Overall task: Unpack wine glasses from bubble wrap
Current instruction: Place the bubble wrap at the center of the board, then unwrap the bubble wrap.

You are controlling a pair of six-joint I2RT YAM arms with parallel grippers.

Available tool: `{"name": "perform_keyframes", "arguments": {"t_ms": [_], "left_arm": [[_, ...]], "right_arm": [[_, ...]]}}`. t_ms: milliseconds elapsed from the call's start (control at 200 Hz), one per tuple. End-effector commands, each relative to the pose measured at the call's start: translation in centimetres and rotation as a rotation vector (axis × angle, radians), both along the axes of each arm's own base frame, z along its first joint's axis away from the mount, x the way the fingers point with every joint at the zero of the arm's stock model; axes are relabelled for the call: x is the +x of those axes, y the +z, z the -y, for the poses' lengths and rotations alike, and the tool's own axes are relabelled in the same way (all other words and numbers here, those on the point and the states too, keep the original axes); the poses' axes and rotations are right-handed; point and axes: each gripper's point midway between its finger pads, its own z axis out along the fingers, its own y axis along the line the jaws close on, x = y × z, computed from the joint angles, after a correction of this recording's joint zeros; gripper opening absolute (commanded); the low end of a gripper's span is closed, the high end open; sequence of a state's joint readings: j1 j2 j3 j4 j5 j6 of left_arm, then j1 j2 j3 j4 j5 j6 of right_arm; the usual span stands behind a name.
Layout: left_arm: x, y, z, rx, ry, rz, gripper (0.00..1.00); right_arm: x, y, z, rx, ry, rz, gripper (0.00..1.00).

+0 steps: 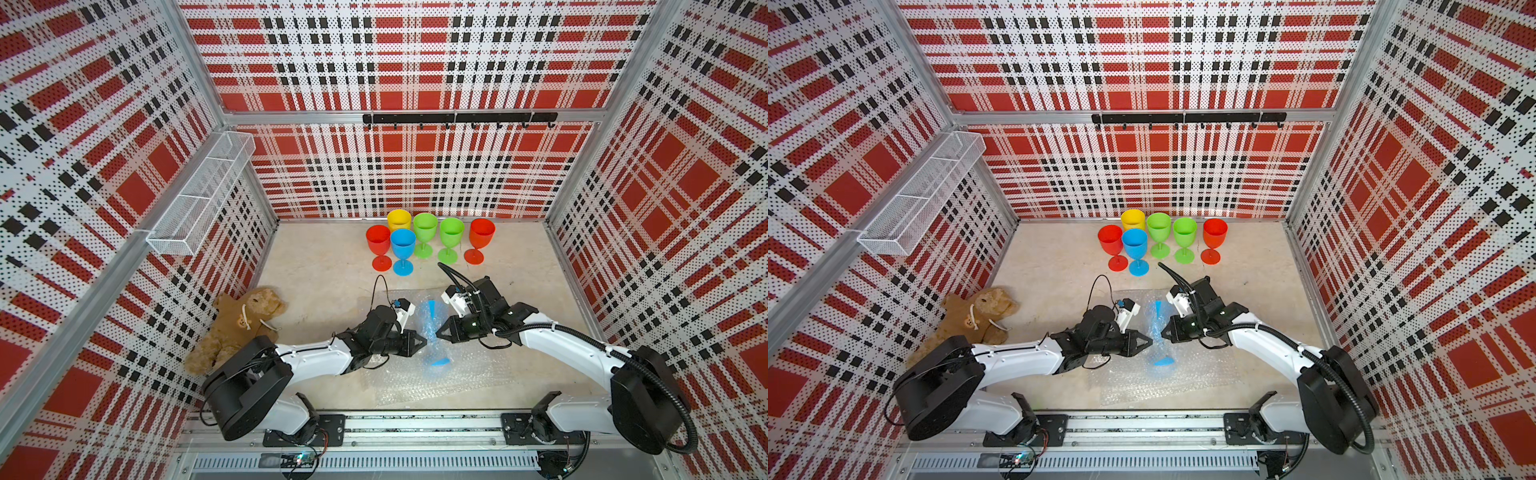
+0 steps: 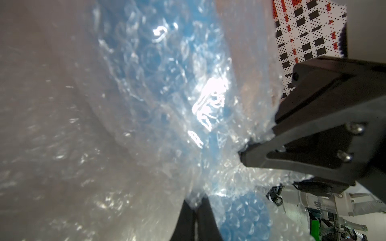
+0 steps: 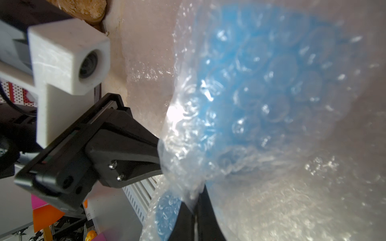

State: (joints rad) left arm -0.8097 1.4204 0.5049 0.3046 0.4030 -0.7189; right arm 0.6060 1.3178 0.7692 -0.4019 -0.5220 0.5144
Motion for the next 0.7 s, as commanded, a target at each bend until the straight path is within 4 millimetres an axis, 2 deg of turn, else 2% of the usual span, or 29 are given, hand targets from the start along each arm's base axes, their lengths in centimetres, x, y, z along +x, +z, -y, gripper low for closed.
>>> {"name": "perform_keyframes", "arguments": {"t_ms": [0, 291, 461, 696], "left_arm": [[-0.2, -1.0, -0.8, 0.012, 0.014, -0.02, 0.0], [0.1, -2.5, -3.3, 0.038, 0.079, -0.05, 0.0], [0.1, -3.0, -4.0, 0.05, 0.107, -0.06, 0.0], [0.8, -2.2, -5.2, 0.056, 0.172, -0.049, 0.0]], "right_arm": [[0.1, 0.2, 0.6, -0.023, -0.005, 0.035, 0.0], [0.6, 0.7, 1.8, -0.018, -0.039, 0.05, 0.0], [0.9, 1.0, 3.0, -0.02, -0.073, 0.059, 0.0], [1.2, 0.4, 5.2, -0.071, -0.143, 0.061, 0.0]]}}
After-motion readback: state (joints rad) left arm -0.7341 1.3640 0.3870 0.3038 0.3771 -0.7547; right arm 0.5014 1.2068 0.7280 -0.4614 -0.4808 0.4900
